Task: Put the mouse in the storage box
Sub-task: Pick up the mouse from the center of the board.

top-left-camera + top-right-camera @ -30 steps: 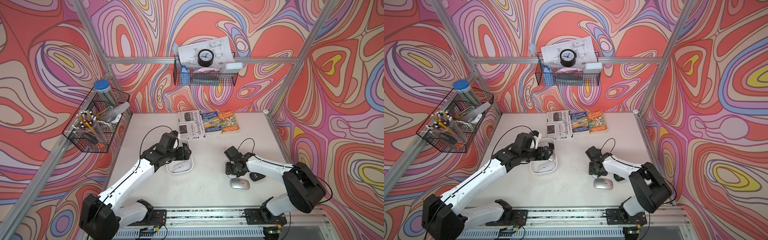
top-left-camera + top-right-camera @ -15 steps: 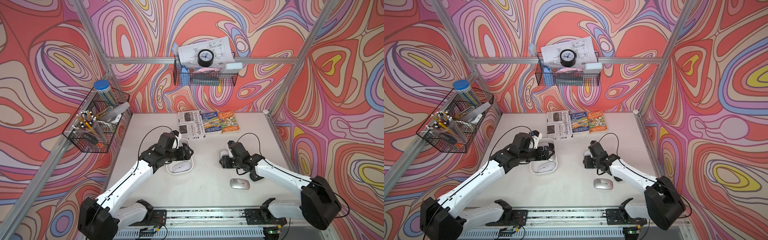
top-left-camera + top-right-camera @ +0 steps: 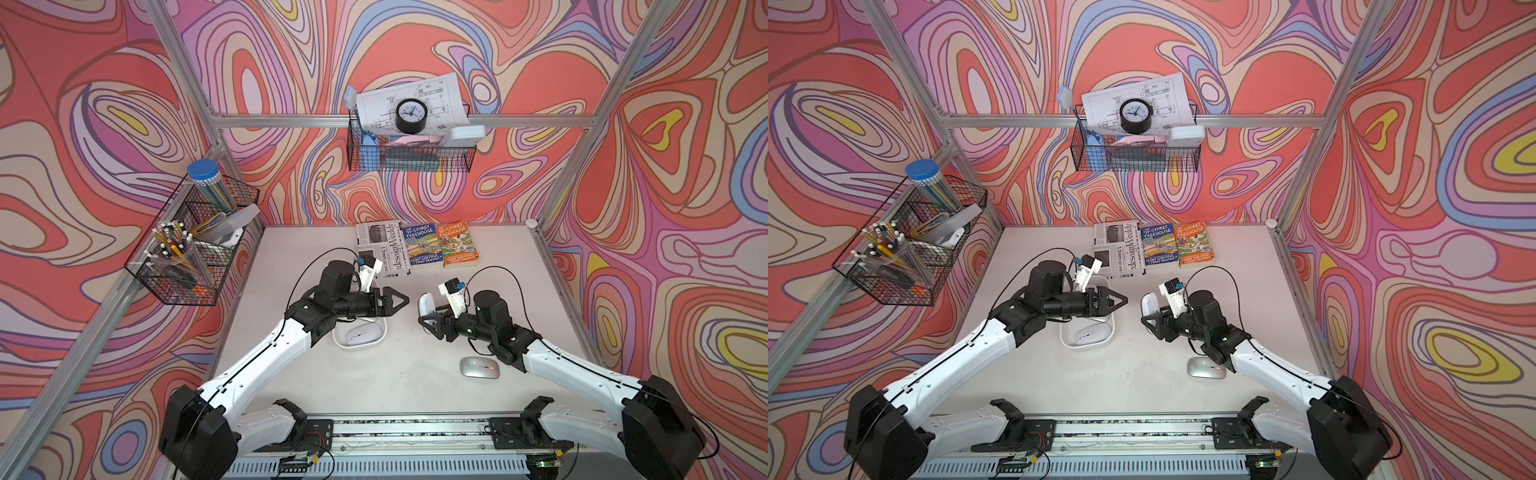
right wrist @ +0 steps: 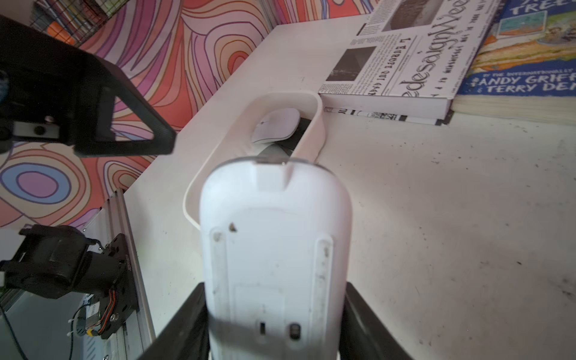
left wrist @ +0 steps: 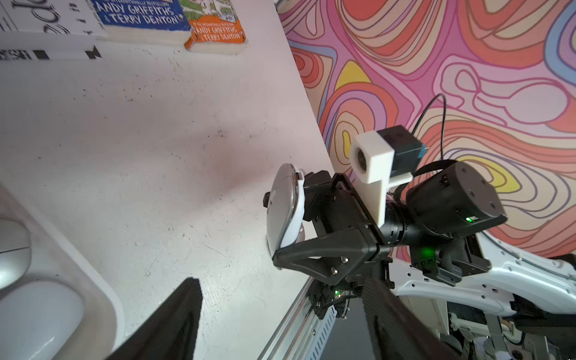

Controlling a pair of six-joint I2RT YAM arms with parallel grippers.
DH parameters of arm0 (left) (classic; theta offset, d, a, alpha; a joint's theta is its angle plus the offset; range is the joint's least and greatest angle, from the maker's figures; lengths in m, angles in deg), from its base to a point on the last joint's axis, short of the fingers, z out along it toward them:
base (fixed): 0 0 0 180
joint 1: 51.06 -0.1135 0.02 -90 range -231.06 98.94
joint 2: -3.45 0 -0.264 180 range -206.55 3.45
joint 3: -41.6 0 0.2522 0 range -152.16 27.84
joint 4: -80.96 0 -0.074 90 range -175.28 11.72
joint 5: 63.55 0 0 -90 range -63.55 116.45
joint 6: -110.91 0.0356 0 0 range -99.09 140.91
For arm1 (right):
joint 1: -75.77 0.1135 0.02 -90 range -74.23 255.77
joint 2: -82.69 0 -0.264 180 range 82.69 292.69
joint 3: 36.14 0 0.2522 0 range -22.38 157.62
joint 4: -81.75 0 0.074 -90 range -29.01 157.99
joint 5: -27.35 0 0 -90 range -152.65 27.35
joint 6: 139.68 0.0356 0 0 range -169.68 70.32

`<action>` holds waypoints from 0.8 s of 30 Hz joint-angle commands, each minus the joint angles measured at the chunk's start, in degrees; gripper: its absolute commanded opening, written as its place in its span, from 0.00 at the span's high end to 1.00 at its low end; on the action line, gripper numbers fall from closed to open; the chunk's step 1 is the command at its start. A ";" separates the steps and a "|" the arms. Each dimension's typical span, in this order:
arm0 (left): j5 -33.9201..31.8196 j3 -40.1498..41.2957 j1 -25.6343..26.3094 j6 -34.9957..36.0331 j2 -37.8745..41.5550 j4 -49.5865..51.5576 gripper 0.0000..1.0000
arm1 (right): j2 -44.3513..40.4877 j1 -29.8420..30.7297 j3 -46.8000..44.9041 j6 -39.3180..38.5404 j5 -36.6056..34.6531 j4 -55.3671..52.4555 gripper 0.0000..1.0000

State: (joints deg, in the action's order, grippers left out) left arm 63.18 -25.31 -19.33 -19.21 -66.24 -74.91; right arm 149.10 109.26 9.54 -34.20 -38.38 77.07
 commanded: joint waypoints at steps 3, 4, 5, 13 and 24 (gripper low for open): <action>-2.06 -4.26 3.39 2.06 -4.85 0.18 0.22 | 2.19 1.20 1.21 -1.64 3.53 3.23 0.54; -2.38 -4.67 3.85 2.06 -5.78 0.07 0.22 | 2.47 1.46 1.36 -1.83 3.58 2.88 0.54; -2.30 -4.92 4.16 1.93 -6.41 -0.35 0.23 | 2.73 1.61 1.54 -1.93 3.55 2.58 0.54; -4.81 -6.50 6.24 1.82 -11.56 0.25 0.33 | 3.27 2.37 2.72 -2.99 3.33 0.67 0.55; -6.63 -10.09 7.47 2.06 -15.91 2.90 0.59 | 5.20 3.09 4.53 -4.88 1.88 -2.11 0.55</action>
State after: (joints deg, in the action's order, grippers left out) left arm 57.43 -33.39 -12.16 -18.07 -81.24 -73.84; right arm 153.87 111.91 12.08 -37.43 -35.87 75.63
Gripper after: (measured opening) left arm 0.459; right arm 0.585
